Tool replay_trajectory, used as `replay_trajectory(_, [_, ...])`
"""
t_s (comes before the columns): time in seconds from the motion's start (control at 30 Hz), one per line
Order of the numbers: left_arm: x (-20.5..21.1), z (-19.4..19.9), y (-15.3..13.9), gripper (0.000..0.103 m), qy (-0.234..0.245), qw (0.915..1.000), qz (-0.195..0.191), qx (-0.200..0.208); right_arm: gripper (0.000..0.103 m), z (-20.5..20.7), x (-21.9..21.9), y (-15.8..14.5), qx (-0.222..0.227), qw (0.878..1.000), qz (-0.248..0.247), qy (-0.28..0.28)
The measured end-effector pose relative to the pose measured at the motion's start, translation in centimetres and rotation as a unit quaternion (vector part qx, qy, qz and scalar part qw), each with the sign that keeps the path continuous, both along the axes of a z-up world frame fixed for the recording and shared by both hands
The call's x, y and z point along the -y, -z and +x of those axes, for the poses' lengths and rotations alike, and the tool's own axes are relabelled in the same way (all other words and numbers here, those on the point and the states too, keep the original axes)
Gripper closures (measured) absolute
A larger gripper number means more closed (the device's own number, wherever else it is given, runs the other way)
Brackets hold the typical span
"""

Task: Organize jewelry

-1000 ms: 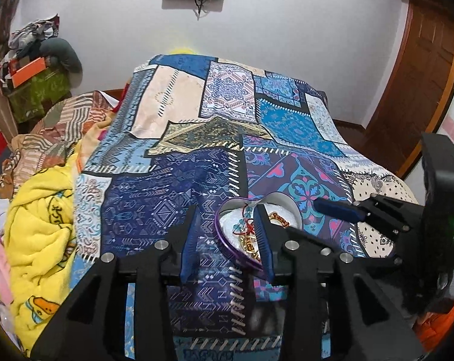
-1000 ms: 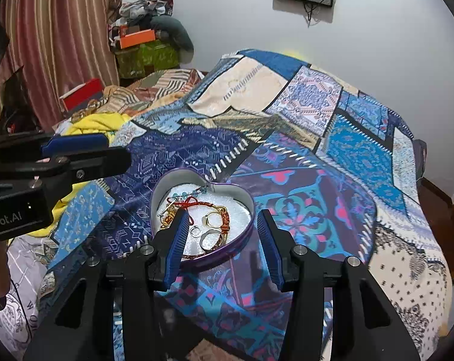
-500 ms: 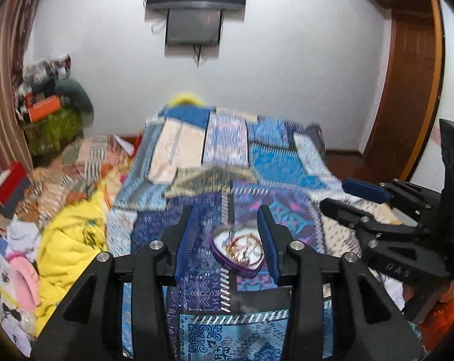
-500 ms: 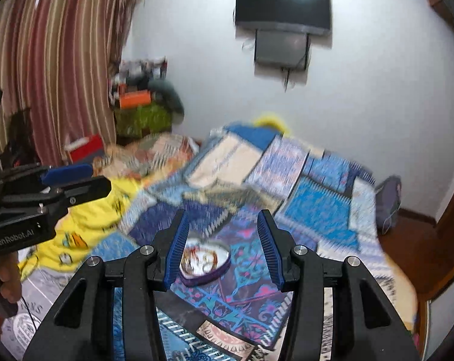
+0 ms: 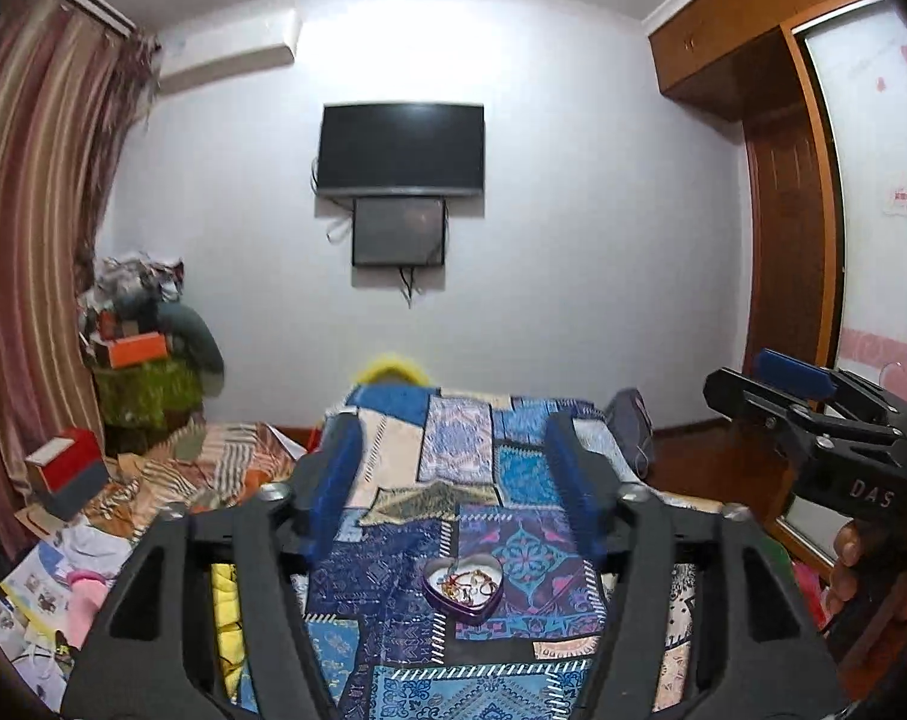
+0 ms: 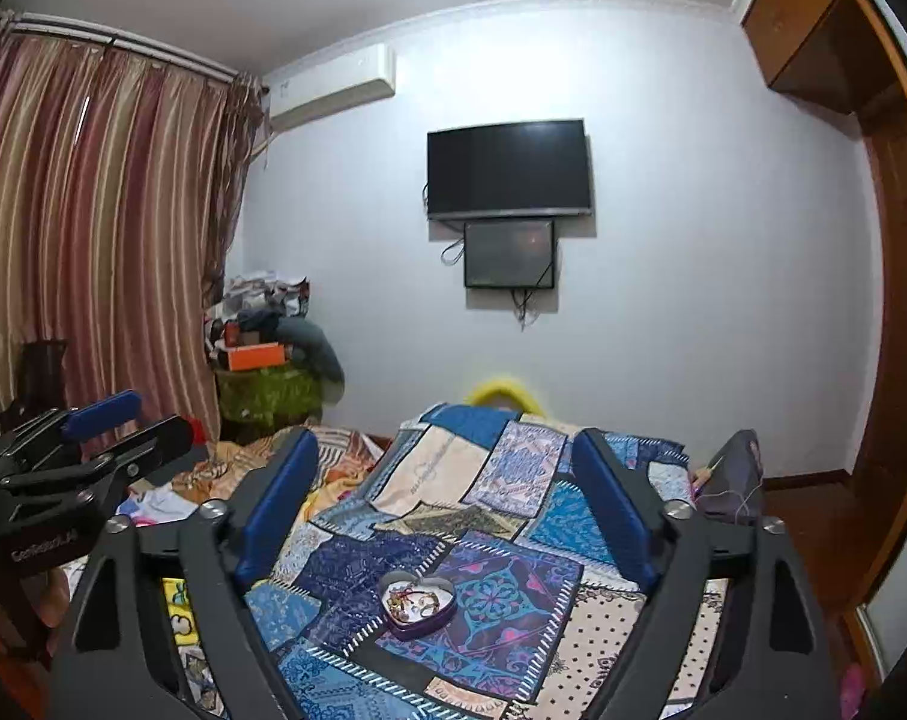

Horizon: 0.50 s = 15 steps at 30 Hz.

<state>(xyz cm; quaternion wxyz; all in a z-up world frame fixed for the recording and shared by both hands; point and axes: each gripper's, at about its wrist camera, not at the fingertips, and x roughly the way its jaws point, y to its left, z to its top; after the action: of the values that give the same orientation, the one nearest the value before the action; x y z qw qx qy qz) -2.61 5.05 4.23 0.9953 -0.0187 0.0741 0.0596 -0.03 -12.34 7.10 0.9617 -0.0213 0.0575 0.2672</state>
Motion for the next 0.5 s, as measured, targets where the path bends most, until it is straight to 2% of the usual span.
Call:
replay_trajectory(0.03, [0.2, -0.5, -0.2, 0.024, -0.004, 1.0000, 0.000, 0.007, 0.012, -0.2, 0.0, 0.0, 0.002, 1.000, 0.000, 0.002])
replay_trajectory(0.1, [0.3, -1.4, -0.3, 0.010, -0.006, 0.9998, -0.005, 0.017, 0.000, -0.3, -0.1, 0.1, 0.005, 1.000, 0.004, 0.006])
replay_trajectory(0.13, [0.3, -1.8, -0.4, 0.004, -0.006, 0.9997, -0.009, 0.020, 0.000, -0.5, 0.0, 0.1, 0.008, 1.000, 0.009, 0.008])
replay_trajectory(0.5, [0.4, -3.1, 0.4, 0.001, -0.028, 0.9993, -0.019, 0.016, 0.000, -1.4, -0.4, 0.5, 0.012, 1.000, 0.003, 0.009])
